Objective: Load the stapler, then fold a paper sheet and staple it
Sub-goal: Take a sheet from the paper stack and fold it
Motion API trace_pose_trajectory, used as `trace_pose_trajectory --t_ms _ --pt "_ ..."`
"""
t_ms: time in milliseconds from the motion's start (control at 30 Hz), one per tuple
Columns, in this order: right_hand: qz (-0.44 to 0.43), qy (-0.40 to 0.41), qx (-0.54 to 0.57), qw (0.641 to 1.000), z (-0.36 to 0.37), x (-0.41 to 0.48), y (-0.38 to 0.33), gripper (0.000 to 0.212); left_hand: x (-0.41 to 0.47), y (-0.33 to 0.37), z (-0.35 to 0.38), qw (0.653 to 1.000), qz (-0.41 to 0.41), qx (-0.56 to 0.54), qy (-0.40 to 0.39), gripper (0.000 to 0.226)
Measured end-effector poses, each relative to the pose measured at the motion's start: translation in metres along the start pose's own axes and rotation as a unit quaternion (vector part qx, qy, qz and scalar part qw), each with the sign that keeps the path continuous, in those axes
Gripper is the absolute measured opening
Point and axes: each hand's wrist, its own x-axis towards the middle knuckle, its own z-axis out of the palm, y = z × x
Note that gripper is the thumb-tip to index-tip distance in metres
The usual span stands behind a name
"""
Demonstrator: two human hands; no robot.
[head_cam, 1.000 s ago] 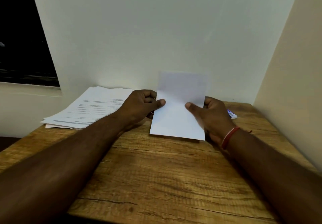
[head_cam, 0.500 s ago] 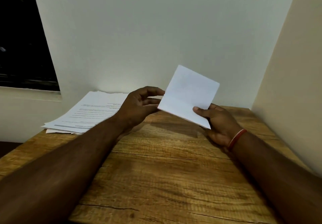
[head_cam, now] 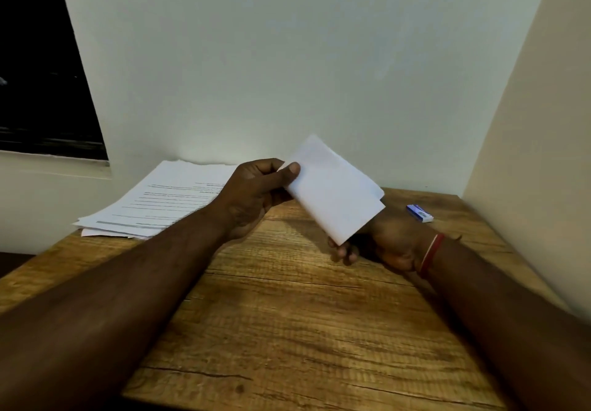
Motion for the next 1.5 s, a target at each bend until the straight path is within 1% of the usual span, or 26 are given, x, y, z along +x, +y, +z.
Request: trace_pose_trajectory --t_ms 100,167,200,233,300,367,400,433,533,600,667,733,767,867,933,1100,1433,1500 --pt "-0.034 -0.040 -0.054 0.997 0.005 -0.001 0.000 0.036 0.000 -0.001 0.005 1.000 -0.015 -0.012 0.018 0.022" --pt "-0.073 -0.062 -0.036 0.995 0.002 -0.001 0.002 0.056 0.000 -0.002 0.007 0.999 -0.021 -0.013 0.029 0.021" --pt "-0.089 -0.068 -0.010 0.994 0.000 0.001 0.003 0.064 0.001 -0.002 0.007 0.999 -0.023 -0.011 0.035 0.020" --pt "-0.098 -0.059 0.020 0.993 -0.002 0.001 0.003 0.065 0.001 -0.002 0.007 0.999 -0.025 -0.010 0.040 0.019" --pt "-0.083 -0.006 0.107 0.991 -0.002 0.000 -0.003 0.065 0.000 0.000 0.007 0.998 -0.029 -0.003 0.047 0.020" --pt "-0.065 0.037 0.209 0.975 -0.001 -0.003 -0.011 0.072 -0.001 0.002 0.007 0.998 -0.032 0.020 0.050 0.019" --pt "-0.066 0.049 0.223 0.971 -0.001 -0.004 -0.014 0.072 -0.002 0.003 0.006 0.998 -0.033 0.033 0.050 0.017" --pt "-0.071 0.058 0.216 0.972 -0.001 -0.003 -0.014 0.068 -0.002 0.002 0.007 0.997 -0.035 0.042 0.049 0.015" --pt "-0.094 0.085 0.148 0.981 0.005 0.002 -0.005 0.040 -0.004 0.001 0.009 0.997 -0.036 0.048 0.057 0.014" --pt "-0.097 0.070 0.100 0.988 0.009 0.001 -0.002 0.022 -0.005 0.003 0.012 0.996 -0.035 0.047 0.069 0.017" --pt "-0.098 0.043 0.068 0.992 0.009 -0.003 -0.004 0.013 -0.005 0.005 0.015 0.994 -0.039 0.061 0.084 0.019" --pt "-0.090 0.035 0.065 0.993 0.010 -0.005 -0.006 0.015 -0.006 0.008 0.017 0.993 -0.048 0.073 0.082 0.016" --pt "-0.092 0.036 0.071 0.993 0.010 -0.005 -0.006 0.020 -0.007 0.008 0.017 0.993 -0.054 0.071 0.074 0.014" --pt "-0.112 0.051 0.120 0.985 0.008 -0.002 -0.006 0.045 -0.009 0.009 0.020 0.995 -0.073 0.048 0.047 0.012" --pt "-0.126 0.058 0.164 0.977 0.005 0.000 -0.008 0.049 -0.011 0.010 0.021 0.995 -0.082 0.045 0.031 0.013" --pt "-0.134 0.060 0.178 0.973 0.011 0.001 -0.007 0.040 -0.013 0.011 0.026 0.994 -0.101 0.052 0.001 0.015" --pt "-0.126 0.079 0.198 0.969 0.019 0.000 -0.007 0.026 -0.012 0.008 0.025 0.991 -0.122 0.055 -0.025 0.018" --pt "-0.124 0.078 0.197 0.969 0.021 -0.002 -0.009 0.023 -0.012 0.008 0.025 0.990 -0.128 0.055 -0.028 0.014"
